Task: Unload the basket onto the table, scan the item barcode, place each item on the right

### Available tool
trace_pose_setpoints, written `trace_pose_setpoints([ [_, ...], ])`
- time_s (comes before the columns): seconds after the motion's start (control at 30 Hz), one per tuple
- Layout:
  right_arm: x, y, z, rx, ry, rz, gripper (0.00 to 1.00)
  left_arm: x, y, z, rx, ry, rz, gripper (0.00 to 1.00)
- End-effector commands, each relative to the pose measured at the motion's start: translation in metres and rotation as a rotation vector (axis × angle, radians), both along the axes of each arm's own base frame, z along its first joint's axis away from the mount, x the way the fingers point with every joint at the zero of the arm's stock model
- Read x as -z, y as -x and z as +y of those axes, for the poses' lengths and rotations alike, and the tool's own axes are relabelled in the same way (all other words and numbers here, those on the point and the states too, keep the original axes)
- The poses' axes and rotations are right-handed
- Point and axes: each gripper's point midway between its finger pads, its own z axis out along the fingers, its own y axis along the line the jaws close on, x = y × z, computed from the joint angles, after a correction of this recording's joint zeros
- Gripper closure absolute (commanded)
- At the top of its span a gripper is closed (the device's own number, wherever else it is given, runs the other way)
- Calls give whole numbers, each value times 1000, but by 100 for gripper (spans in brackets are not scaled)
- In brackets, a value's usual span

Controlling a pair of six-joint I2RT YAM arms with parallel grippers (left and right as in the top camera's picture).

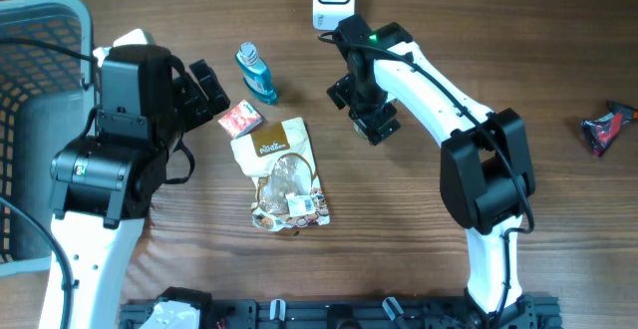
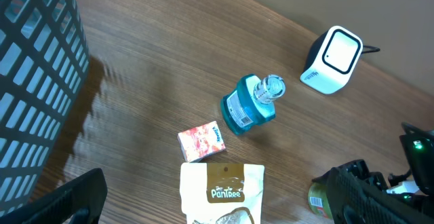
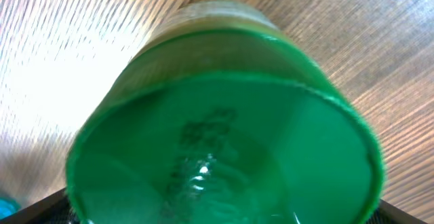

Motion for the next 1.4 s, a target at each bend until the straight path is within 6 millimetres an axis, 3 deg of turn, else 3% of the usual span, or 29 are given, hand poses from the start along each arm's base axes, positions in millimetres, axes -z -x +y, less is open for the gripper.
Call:
trace_pose_setpoints([
  [0.0, -9, -10, -5, 104, 35, -46, 0, -9, 1, 4, -4, -15, -25, 0],
  [0.5, 12, 3, -18, 239, 99, -6, 2, -9, 1, 4, -4, -15, -25, 0],
  [0.73, 18, 6, -19, 228, 103, 1, 28, -9, 1, 4, -4, -15, -25, 0],
  [0.83, 18, 7, -19, 183, 102, 1, 34, -9, 1, 4, -4, -15, -25, 0],
  [1.07, 18, 1, -17, -179, 74, -35, 43, -9, 1, 4, -4, -15, -25, 0],
  [1.17, 18, 3, -17, -349, 68, -36, 44, -9, 1, 4, -4, -15, -25, 0],
  [1.3, 18, 7, -16, -390, 52, -19, 41, -9, 1, 4, -4, -15, -25, 0],
  [1.37, 18, 8, -15, -420, 46, -20, 24, -9, 1, 4, -4, -15, -25, 0],
])
